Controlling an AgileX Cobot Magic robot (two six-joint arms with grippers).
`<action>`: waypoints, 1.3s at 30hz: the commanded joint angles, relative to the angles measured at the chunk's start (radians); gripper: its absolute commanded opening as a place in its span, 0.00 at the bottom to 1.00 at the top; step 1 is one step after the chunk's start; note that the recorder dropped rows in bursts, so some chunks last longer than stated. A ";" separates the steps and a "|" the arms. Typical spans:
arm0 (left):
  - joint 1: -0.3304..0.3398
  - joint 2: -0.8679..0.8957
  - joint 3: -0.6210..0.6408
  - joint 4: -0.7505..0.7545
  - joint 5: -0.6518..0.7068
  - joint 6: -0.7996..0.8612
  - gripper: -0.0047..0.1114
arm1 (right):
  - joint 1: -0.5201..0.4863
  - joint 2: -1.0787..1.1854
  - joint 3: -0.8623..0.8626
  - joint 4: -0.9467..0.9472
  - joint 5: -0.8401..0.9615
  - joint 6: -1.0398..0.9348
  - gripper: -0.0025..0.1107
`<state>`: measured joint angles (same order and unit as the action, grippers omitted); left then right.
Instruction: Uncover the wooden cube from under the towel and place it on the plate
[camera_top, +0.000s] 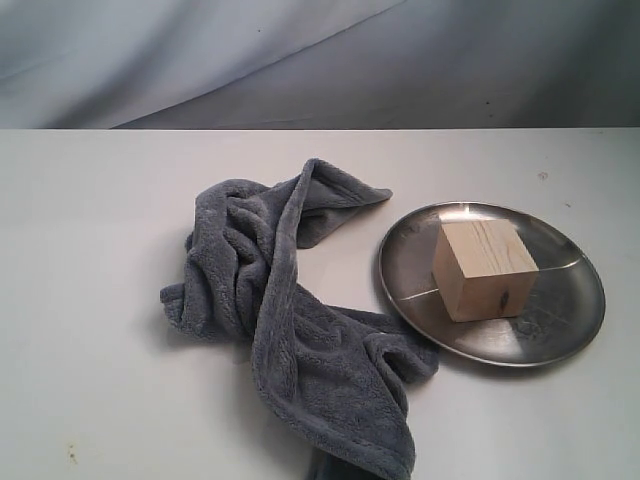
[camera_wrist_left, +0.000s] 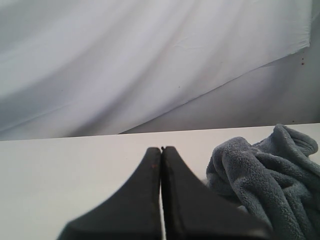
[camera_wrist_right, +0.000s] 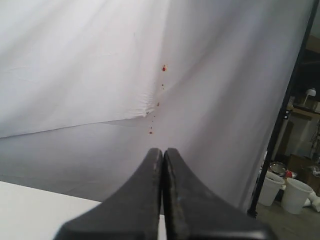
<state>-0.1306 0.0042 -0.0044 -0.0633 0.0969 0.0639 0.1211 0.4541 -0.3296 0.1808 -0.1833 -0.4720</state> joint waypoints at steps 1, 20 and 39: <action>0.002 -0.004 0.004 -0.002 -0.011 -0.002 0.04 | -0.009 -0.078 0.007 -0.062 0.073 0.048 0.02; 0.002 -0.004 0.004 -0.002 -0.011 -0.002 0.04 | -0.009 -0.430 0.047 -0.365 0.451 0.397 0.02; 0.002 -0.004 0.004 -0.002 -0.011 -0.002 0.04 | -0.009 -0.454 0.327 -0.181 0.208 0.363 0.02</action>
<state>-0.1306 0.0042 -0.0044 -0.0633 0.0969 0.0639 0.1188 0.0052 -0.0312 0.0000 0.0677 -0.0937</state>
